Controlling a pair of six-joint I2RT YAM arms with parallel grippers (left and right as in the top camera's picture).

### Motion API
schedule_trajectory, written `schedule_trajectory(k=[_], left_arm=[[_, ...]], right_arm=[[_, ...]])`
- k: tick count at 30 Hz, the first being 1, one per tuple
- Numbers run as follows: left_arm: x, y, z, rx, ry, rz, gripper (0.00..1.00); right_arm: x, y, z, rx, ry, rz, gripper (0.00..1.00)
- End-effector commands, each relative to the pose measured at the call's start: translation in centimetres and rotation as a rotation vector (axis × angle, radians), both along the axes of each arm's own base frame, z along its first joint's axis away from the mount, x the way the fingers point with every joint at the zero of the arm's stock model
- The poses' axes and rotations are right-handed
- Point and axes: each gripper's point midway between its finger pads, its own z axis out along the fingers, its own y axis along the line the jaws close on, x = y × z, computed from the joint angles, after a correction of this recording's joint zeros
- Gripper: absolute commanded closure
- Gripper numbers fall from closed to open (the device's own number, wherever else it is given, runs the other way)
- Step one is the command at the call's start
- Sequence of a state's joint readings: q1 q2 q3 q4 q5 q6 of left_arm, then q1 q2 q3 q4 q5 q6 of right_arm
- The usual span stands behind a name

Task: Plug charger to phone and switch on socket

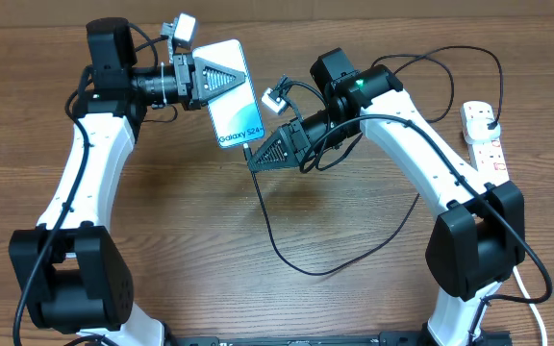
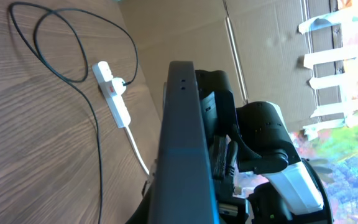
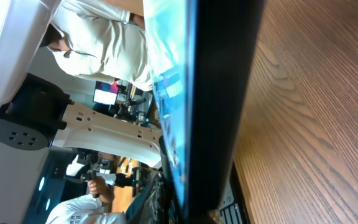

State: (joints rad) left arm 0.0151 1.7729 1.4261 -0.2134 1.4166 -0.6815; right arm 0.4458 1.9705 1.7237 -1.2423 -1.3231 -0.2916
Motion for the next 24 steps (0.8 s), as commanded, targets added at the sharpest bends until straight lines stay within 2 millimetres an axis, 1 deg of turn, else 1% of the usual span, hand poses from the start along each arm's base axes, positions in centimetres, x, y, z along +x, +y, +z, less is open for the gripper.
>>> schedule_trajectory(k=[1,7,11,18,21,24], left_arm=[[-1.4,-1.1,2.2,-0.011,-0.036,-0.04,0.96],[-1.5,-1.2,2.3,-0.015,-0.036,-0.048,0.96],[-1.9,-1.3,2.5,-0.026,-0.052,-0.072,0.96],[-1.9,-1.3,2.5,-0.025,-0.063,-0.072,0.96],[-2.0,-1.3,2.5,-0.025,-0.058,-0.073,0.96],[-2.0,-1.3,2.3,-0.023,-0.056,-0.074,0.96]], right_arm=[[-0.2,0.1,-0.2,-0.005,0.001,0.005,0.96],[-0.1,0.1,-0.4,-0.015,0.001,0.002,0.96],[0.0,0.1,-0.3,-0.008,-0.003,0.0,0.96],[0.1,0.1,0.0,0.009,-0.002,0.002,0.96],[0.5,0.4,0.5,0.038,0.001,-0.003,0.96],[0.9,0.7,0.6,0.035,0.009,-0.014,0.96]])
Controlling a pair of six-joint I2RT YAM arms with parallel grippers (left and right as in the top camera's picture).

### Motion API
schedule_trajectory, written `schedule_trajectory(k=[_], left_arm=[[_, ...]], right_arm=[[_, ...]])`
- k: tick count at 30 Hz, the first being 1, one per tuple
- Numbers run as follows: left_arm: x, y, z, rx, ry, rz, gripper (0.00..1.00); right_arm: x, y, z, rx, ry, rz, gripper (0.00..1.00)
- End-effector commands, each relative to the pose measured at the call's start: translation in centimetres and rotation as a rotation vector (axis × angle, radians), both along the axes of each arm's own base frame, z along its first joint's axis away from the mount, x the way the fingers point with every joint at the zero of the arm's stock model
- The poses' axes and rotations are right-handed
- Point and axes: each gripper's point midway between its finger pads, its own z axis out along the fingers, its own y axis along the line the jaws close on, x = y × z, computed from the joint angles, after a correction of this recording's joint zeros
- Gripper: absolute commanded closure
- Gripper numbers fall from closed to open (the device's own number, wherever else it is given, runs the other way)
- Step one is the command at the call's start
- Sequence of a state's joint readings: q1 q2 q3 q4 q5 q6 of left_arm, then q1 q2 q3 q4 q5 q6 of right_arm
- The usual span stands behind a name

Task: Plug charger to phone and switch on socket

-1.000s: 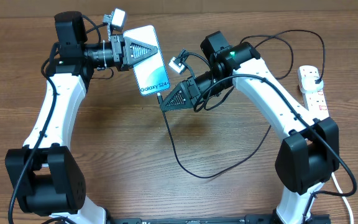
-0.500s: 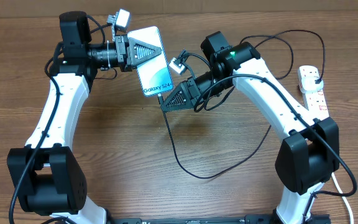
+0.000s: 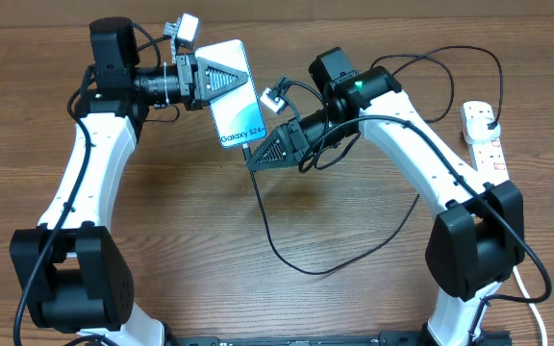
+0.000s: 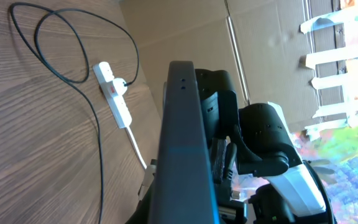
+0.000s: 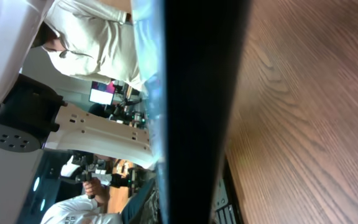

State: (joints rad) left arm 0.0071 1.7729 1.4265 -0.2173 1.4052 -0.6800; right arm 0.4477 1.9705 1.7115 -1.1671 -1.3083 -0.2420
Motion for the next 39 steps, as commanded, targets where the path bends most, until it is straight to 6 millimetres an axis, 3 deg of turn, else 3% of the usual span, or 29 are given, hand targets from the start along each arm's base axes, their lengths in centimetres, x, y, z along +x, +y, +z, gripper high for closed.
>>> schedule_trajectory(k=[1,33,39], left_arm=[[-2.1,-1.0,2.3,-0.029,-0.048,-0.076,0.96],[-2.8,-0.6,2.7,-0.056,-0.082,-0.114,0.96],[-2.7,-0.5,2.7,-0.063,-0.002,-0.106,0.96]], right_arm=[[0.4,0.4,1.1,0.043,0.024,-0.003,0.96],[2.6,-1.2,1.2,0.033,0.056,-0.075,0.96],[2.6,-1.1,1.2,0.034,0.054,-0.075,0.96]])
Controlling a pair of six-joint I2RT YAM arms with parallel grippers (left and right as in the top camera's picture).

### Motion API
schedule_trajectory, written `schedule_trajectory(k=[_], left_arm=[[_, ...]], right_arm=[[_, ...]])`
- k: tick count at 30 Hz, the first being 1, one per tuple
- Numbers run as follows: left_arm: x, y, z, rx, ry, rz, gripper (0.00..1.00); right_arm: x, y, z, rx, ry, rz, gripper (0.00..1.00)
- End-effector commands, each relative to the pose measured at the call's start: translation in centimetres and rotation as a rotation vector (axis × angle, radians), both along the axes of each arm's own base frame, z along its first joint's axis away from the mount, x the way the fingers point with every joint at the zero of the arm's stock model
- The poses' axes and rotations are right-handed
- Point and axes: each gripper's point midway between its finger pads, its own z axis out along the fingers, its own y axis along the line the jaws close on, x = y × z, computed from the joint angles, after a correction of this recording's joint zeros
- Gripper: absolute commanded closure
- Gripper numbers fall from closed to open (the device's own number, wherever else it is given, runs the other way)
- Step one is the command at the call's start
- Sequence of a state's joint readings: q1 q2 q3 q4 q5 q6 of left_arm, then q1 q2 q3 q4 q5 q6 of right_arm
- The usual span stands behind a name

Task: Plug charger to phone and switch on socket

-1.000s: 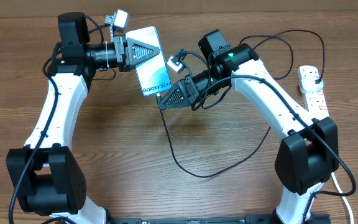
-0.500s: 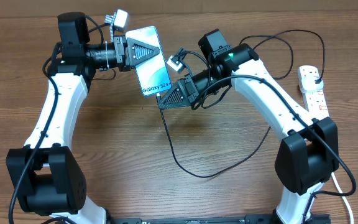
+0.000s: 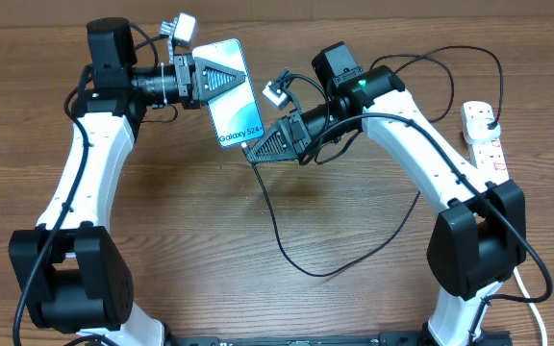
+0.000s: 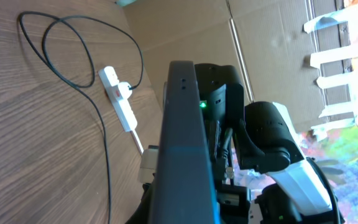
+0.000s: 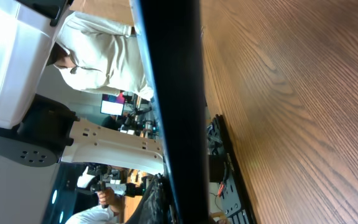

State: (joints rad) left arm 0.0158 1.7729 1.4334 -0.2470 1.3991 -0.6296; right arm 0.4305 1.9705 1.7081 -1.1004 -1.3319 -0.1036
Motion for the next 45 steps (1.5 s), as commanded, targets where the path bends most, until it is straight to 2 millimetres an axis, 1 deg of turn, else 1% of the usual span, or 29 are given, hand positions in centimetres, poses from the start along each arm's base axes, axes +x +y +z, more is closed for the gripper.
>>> schedule_trajectory(k=[1,12,14,20,23,26,31,35,37,43,45], left_arm=[[-2.8,-0.9,2.8,-0.073,0.034,-0.115,0.96],[-2.5,-1.1,2.5,-0.056,0.043,-0.092,0.96],[-1.7,-1.0,1.8,-0.028,0.075,-0.04,0.96],[-1.0,-0.9,1.3,-0.002,0.074,0.002,0.96],[-0.9,-0.9,1.2,0.004,0.074,0.012,0.96],[-0.2,-0.8,0.8,0.028,0.076,0.05,0.96],[-0.1,-1.5,0.5,0.044,0.095,0.065,0.95],[0.1,-1.6,0.3,0.038,0.168,0.084,0.96],[0.3,-1.5,0.1,0.036,0.224,0.108,0.96],[1.0,-1.5,-0.4,0.039,0.321,0.167,0.96],[1.0,-2.0,-0.5,0.044,0.339,0.171,0.96]], right_arm=[[1.5,-1.0,0.8,0.035,-0.024,-0.033,0.96],[1.8,-0.8,0.9,0.04,-0.03,-0.038,0.96],[2.4,-0.6,1.1,0.041,-0.024,-0.05,0.96],[4.2,0.0,1.7,0.035,-0.005,-0.096,0.96],[4.6,0.2,1.9,0.033,-0.001,-0.109,0.96],[4.9,0.2,1.7,0.018,-0.001,-0.123,0.96],[5.0,0.3,1.6,0.01,-0.004,-0.129,0.96],[5.0,0.3,1.5,0.006,-0.006,-0.132,0.96],[5.1,0.3,1.4,-0.001,-0.012,-0.138,0.96],[5.6,0.3,0.9,-0.025,-0.031,-0.16,0.96],[5.7,0.3,1.0,-0.02,-0.04,-0.16,0.96]])
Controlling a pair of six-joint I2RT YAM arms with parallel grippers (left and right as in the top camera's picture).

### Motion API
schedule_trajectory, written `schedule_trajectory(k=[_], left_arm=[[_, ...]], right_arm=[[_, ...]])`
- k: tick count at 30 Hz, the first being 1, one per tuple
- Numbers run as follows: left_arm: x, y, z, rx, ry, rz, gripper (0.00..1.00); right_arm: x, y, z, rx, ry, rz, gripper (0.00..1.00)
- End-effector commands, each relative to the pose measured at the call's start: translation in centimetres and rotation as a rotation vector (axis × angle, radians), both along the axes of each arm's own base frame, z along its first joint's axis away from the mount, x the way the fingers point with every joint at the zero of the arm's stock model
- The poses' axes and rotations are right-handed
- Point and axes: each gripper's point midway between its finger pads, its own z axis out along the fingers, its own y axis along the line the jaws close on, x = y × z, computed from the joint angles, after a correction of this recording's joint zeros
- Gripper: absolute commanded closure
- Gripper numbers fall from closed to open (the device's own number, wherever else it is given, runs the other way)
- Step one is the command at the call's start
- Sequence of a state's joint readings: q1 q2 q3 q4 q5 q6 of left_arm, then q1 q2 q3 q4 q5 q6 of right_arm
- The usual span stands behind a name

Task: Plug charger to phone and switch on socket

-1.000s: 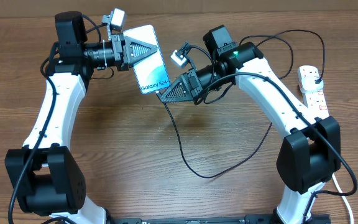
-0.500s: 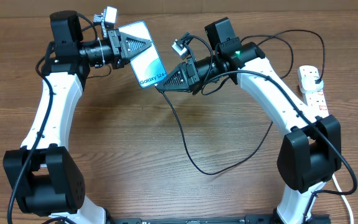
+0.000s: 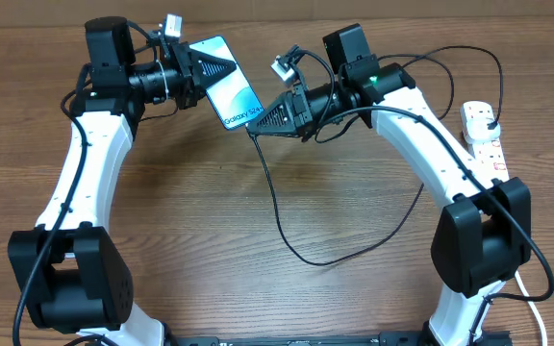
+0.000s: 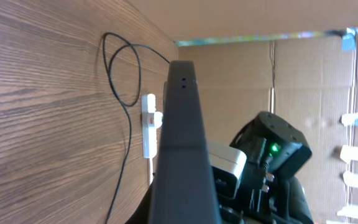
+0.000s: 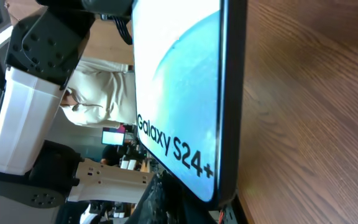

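Observation:
The phone [image 3: 227, 88], its lit screen reading Galaxy S24+, is held above the far part of the table with my left gripper [image 3: 210, 73] shut on its upper end. My right gripper [image 3: 256, 122] is shut on the charger plug, which sits against the phone's lower edge; how deep it sits is hidden. The black cable [image 3: 275, 207] drops from there, loops over the table and runs to the white socket strip [image 3: 486, 139] at the right. The right wrist view shows the phone's screen [image 5: 179, 87]; the left wrist view shows the phone [image 4: 182, 124] edge-on.
The wooden table [image 3: 190, 240] lies under both arms. The cable's loop [image 3: 354, 252] rests on it at centre right. A cardboard wall [image 4: 241, 74] stands behind the table, with the socket strip [image 4: 149, 124] before it. The right arm's base [image 3: 474, 255] stands near the strip.
Both grippers have moved toward the far edge of the table with phone and plug together. The phone is turned more, and its screen now faces the right wrist camera.
At first my left gripper held the phone up and my right gripper held the plug just under its lower edge. Over the following moments the plug stayed against that edge with small shifts. Now both have moved farther back and the phone is tilted.

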State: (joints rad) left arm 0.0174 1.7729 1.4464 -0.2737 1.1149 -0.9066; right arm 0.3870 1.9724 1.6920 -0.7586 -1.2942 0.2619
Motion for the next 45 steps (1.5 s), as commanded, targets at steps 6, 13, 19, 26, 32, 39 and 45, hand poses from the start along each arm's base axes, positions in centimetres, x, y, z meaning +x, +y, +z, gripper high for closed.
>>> schedule_trajectory(k=[6,13,19,26,32,39,45], left_arm=[[-4.0,-4.6,2.5,-0.058,-0.061,-0.203,0.96],[-5.5,-5.1,3.4,-0.096,-0.132,-0.3,0.96],[-5.4,-5.0,3.3,-0.097,-0.117,-0.293,0.96],[-6.6,-5.2,4.0,-0.147,-0.105,-0.356,0.96],[-7.1,-5.4,3.7,-0.157,-0.071,-0.371,0.96],[-6.2,-4.9,3.3,-0.124,-0.075,-0.32,0.96],[-6.0,-4.7,3.4,-0.122,-0.093,-0.316,0.96]], right_arm=[[1.3,0.3,0.4,-0.025,-0.062,-0.041,0.96],[2.2,0.7,1.3,-0.004,-0.065,-0.063,0.96],[2.4,0.7,1.4,-0.002,-0.069,-0.069,0.96],[2.6,0.8,1.4,-0.004,-0.073,-0.076,0.96],[3.1,0.9,1.6,-0.007,-0.073,-0.099,0.86],[3.1,0.9,1.5,-0.01,-0.066,-0.099,0.48],[3.0,0.8,1.4,-0.014,-0.061,-0.098,0.37]])
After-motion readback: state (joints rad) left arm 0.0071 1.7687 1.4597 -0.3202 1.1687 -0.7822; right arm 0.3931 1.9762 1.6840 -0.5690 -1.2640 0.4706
